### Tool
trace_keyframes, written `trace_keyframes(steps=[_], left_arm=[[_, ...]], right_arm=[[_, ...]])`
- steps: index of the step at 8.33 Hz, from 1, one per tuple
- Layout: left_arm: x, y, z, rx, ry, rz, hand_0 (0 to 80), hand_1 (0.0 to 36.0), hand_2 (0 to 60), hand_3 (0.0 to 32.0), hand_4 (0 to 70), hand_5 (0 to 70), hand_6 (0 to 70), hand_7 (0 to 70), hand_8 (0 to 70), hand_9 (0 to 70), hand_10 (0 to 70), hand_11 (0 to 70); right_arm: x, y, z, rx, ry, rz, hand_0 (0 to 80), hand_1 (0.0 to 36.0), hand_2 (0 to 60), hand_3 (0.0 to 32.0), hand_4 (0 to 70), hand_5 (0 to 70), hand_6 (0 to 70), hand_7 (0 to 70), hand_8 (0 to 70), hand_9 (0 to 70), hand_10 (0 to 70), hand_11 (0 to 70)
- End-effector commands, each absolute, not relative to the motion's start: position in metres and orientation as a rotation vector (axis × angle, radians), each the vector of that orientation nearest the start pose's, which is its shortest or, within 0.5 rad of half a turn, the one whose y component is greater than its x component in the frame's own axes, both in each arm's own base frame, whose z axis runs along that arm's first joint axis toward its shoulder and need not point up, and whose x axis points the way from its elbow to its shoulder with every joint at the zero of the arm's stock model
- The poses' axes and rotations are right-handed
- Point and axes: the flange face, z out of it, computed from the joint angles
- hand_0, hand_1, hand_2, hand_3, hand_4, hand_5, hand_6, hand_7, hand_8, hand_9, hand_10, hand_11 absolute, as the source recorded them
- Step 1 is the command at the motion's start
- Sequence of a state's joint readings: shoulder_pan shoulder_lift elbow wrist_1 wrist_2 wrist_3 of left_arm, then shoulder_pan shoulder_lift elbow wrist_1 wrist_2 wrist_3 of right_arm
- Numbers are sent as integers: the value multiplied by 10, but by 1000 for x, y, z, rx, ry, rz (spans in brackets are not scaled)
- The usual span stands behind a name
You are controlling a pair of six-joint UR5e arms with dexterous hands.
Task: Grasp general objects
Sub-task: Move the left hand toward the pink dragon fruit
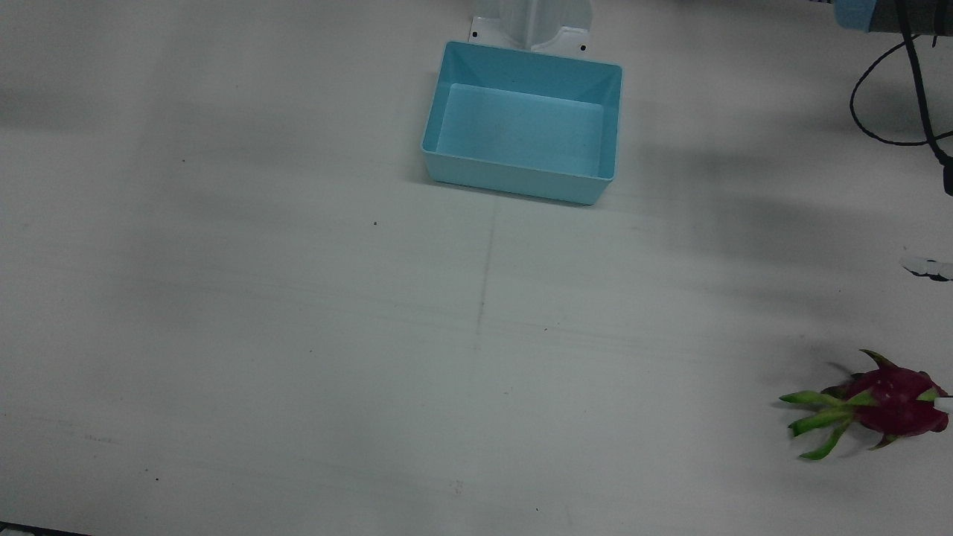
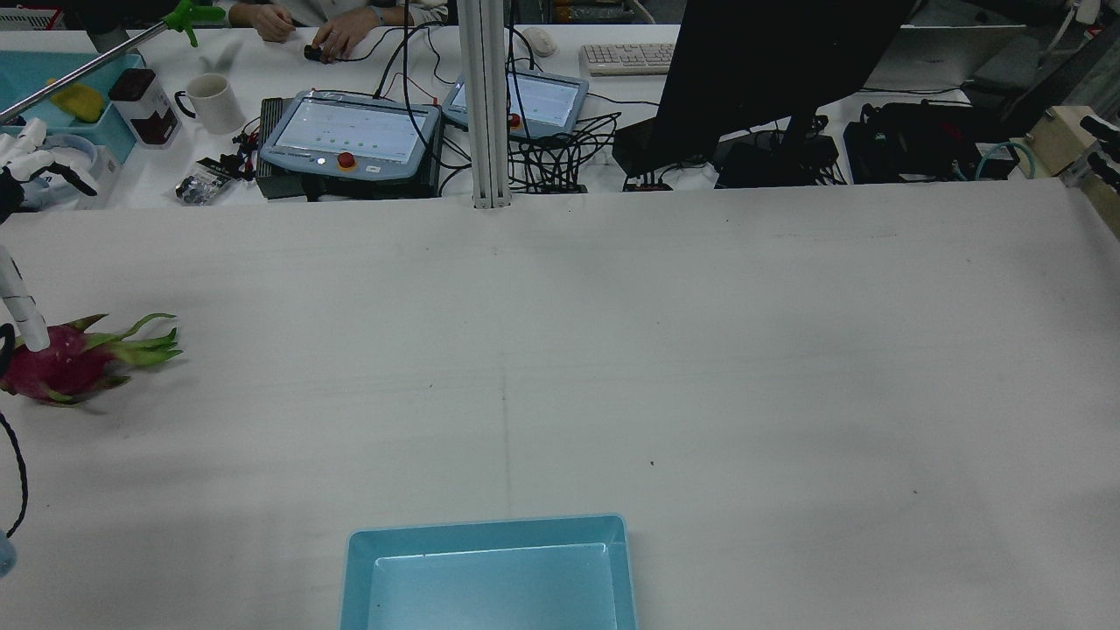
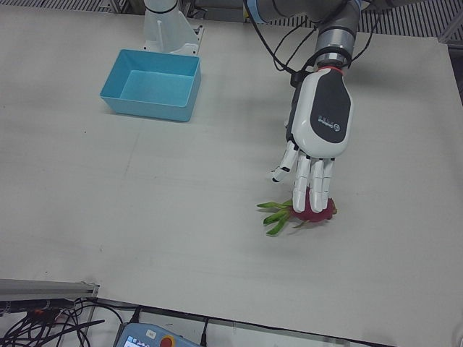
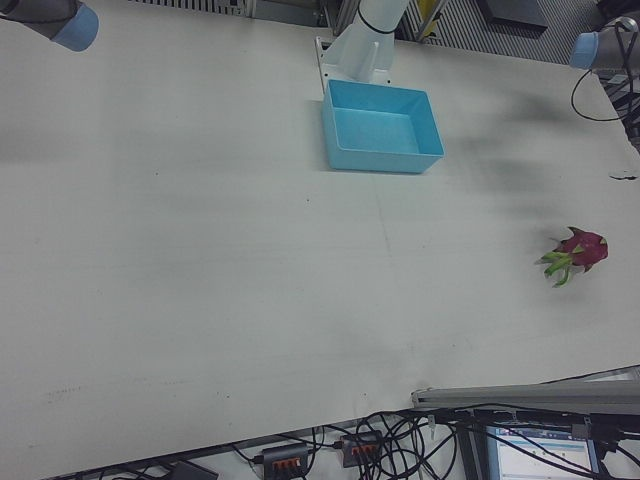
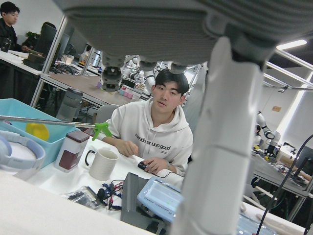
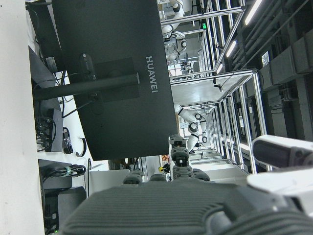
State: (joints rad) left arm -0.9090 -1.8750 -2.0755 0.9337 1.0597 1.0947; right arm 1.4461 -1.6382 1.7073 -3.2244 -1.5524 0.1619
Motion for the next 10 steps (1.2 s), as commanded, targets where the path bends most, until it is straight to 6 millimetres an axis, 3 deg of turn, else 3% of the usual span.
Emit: trace_keyframes(steps=[1, 3, 4, 5, 6, 7, 10], left_arm=[[236, -461, 414, 820, 1273, -1598, 800, 314, 0, 190, 0, 0, 0, 0, 11, 0, 0, 0], [240, -452, 435, 852, 1145, -1647, 800, 360, 88, 158, 0, 0, 0, 0, 12, 0, 0, 0], [239, -455, 441, 859, 1122, -1649, 708, 326, 66, 158, 0, 0, 0, 0, 13, 0, 0, 0], [241, -457, 445, 862, 1106, -1646, 726, 332, 72, 158, 0, 0, 0, 0, 17, 0, 0, 0], [244, -460, 452, 864, 1083, -1644, 800, 360, 116, 166, 0, 0, 0, 0, 28, 0, 0, 0], [250, -468, 455, 868, 1064, -1645, 800, 360, 178, 168, 0, 0, 0, 0, 31, 0, 0, 1], [269, -508, 472, 908, 972, -1659, 800, 360, 222, 160, 0, 0, 0, 0, 29, 0, 0, 6]], right_arm=[[76, -474, 661, 293, 2159, -2208, 0, 0, 0, 0, 0, 0, 0, 0, 0, 0, 0, 0], [76, -474, 661, 293, 2159, -2208, 0, 0, 0, 0, 0, 0, 0, 0, 0, 0, 0, 0], [76, -474, 661, 293, 2159, -2208, 0, 0, 0, 0, 0, 0, 0, 0, 0, 0, 0, 0], [76, -474, 661, 293, 2159, -2208, 0, 0, 0, 0, 0, 0, 0, 0, 0, 0, 0, 0], [76, -474, 661, 294, 2158, -2211, 0, 0, 0, 0, 0, 0, 0, 0, 0, 0, 0, 0], [76, -474, 661, 293, 2158, -2210, 0, 0, 0, 0, 0, 0, 0, 0, 0, 0, 0, 0], [76, -474, 661, 293, 2158, -2210, 0, 0, 0, 0, 0, 0, 0, 0, 0, 0, 0, 0]])
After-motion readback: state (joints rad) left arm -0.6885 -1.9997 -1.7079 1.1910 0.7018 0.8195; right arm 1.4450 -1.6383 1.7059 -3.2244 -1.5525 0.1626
